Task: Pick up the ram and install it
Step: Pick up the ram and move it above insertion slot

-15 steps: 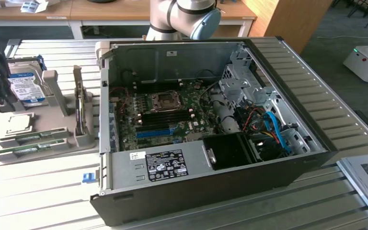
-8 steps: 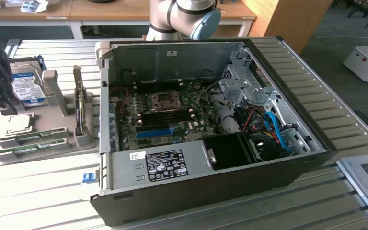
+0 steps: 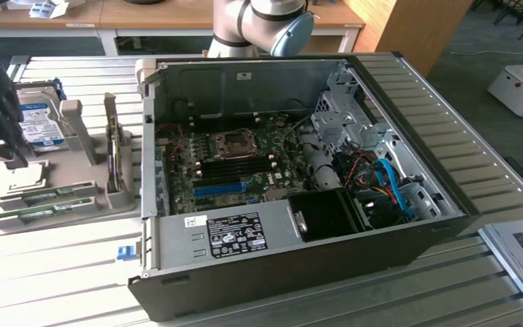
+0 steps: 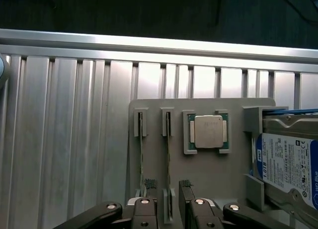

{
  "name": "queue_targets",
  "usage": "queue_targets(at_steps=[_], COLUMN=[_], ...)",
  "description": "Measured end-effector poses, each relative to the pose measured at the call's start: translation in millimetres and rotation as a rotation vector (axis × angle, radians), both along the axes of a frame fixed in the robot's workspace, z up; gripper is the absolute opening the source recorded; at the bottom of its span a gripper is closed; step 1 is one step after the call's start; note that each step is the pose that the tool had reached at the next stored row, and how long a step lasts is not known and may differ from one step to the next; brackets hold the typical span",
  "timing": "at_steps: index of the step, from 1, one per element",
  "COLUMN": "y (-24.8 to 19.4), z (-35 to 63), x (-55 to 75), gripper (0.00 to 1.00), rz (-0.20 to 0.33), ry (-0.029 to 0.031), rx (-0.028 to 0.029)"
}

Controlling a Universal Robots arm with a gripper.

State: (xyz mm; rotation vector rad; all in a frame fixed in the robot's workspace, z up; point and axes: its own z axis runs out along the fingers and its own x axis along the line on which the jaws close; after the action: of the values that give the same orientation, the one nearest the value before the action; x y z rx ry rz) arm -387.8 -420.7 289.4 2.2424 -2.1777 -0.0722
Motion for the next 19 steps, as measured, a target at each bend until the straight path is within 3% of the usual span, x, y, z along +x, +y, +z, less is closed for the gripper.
queue_targets(at_steps=[19], y=[0.0], z=[-24.1], x=[0.0], gripper=[0.31], rz=[-0.038], ry=[0.0], rx=[0.0])
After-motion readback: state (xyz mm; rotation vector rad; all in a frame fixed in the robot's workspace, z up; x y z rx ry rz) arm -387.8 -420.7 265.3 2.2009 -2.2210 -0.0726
